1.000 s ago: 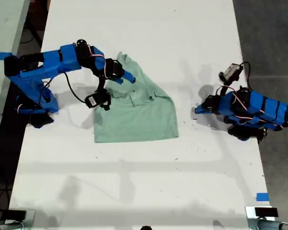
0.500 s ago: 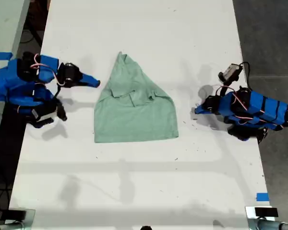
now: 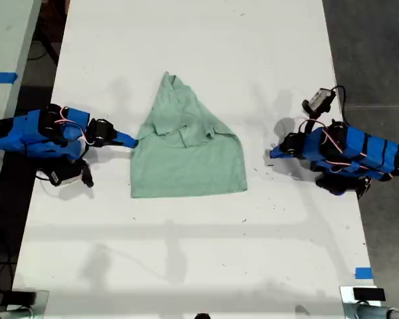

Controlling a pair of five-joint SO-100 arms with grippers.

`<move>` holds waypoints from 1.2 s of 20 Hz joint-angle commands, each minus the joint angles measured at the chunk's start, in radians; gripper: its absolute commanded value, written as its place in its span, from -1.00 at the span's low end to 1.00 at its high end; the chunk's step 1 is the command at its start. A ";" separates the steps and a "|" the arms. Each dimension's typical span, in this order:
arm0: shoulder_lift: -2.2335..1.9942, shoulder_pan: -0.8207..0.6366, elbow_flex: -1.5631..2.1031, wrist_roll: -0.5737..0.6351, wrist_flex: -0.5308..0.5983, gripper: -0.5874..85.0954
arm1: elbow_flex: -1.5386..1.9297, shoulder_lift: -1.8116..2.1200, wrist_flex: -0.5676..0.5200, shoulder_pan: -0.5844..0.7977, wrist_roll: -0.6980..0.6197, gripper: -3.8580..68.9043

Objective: Fold t shirt

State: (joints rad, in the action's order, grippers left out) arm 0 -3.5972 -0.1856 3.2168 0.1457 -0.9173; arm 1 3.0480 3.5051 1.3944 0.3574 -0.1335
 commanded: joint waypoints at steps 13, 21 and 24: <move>-0.008 -0.034 0.008 -0.008 -0.011 -0.99 | 0.051 0.006 -0.066 0.029 -0.081 -0.83; -0.008 -0.037 0.008 -0.012 -0.017 -0.99 | 0.044 0.006 -0.040 -0.003 -0.020 -0.83; -0.008 -0.035 0.008 -0.014 -0.018 -0.99 | 0.044 0.006 -0.040 0.003 -0.014 -0.83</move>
State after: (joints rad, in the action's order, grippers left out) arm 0 -3.5972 -0.2117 3.2168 0.1396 -0.9311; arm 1 3.0511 3.5051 1.3499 0.3620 -0.1411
